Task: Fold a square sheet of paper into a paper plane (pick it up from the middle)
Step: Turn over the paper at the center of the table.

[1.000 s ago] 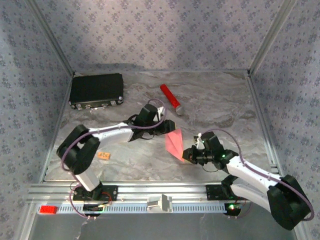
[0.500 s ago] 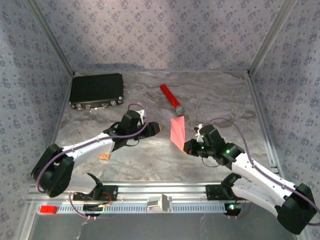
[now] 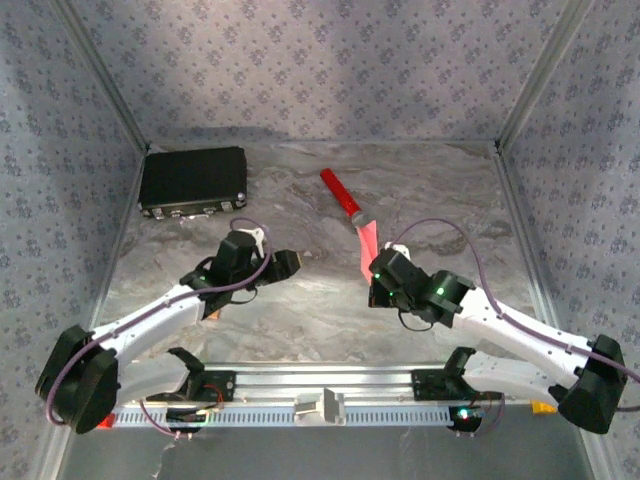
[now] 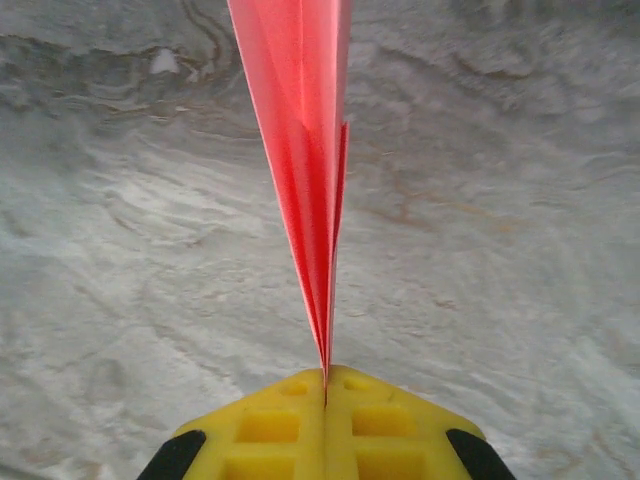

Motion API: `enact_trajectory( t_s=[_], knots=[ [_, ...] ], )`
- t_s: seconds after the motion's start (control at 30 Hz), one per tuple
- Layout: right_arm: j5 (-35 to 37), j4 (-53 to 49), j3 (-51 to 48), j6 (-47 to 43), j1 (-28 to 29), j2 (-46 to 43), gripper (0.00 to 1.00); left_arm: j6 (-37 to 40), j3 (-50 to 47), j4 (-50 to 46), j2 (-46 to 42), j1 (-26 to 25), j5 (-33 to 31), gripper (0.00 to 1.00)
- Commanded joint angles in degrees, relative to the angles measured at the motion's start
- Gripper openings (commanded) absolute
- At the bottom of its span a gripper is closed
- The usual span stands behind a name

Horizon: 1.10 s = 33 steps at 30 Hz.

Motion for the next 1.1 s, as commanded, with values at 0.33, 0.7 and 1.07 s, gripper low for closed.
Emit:
enact_trajectory(
  t_s=[0.33, 0.7, 1.07],
  knots=[
    [26.5, -23.4, 15.1, 1.4, 10.1, 18.4, 0.02, 4.3, -2.1, -9.7, -8.3, 5.8, -1.8, 0.72],
    [29.2, -32.6, 20.8, 3.5, 14.3, 31.1, 0.02, 3.5, -2.8, -13.0, -12.8, 8.8, -3.3, 0.76],
    [21.4, -23.1, 21.7, -3.8, 16.4, 42.8, 0.06, 4.0, -2.2, -18.5, -17.0, 9.6, -5.5, 0.78]
  ],
)
